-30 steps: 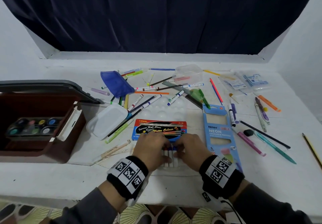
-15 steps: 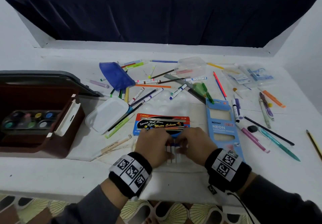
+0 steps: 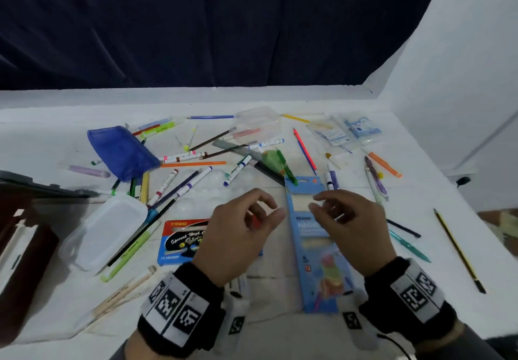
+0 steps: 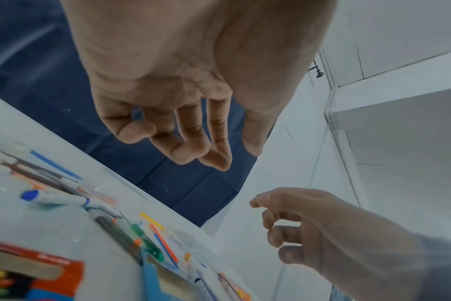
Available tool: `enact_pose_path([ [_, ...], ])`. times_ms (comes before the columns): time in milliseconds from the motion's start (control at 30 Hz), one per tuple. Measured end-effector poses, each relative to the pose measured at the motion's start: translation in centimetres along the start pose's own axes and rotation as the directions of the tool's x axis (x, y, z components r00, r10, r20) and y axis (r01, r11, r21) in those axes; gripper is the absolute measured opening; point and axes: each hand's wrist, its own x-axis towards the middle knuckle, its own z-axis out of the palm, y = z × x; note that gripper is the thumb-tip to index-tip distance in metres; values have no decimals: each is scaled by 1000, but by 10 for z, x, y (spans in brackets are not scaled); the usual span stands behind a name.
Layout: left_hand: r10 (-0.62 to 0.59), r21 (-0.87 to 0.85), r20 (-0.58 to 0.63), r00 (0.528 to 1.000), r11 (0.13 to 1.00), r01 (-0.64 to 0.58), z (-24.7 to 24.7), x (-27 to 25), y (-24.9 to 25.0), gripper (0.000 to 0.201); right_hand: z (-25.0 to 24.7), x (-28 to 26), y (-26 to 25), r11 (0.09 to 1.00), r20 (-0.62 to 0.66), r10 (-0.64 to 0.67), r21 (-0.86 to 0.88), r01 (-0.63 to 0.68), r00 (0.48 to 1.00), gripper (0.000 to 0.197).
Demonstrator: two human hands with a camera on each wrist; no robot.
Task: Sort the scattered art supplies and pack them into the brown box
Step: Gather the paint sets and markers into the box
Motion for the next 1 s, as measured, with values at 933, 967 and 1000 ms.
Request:
enact_pose_path([
  [933,-404,753,159,901,639,153,204,241,13,45,-103,197,230,829,544,275,-552,91,793,8],
  [967,-403,746,162,901,647,155,204,243,13,45,-101,197,230,832,544,265,-547,97,796,8],
  [1000,-404,743,162,900,651,158,204,244,12,44,-99,198,230,835,541,257,-542,98,801,8],
])
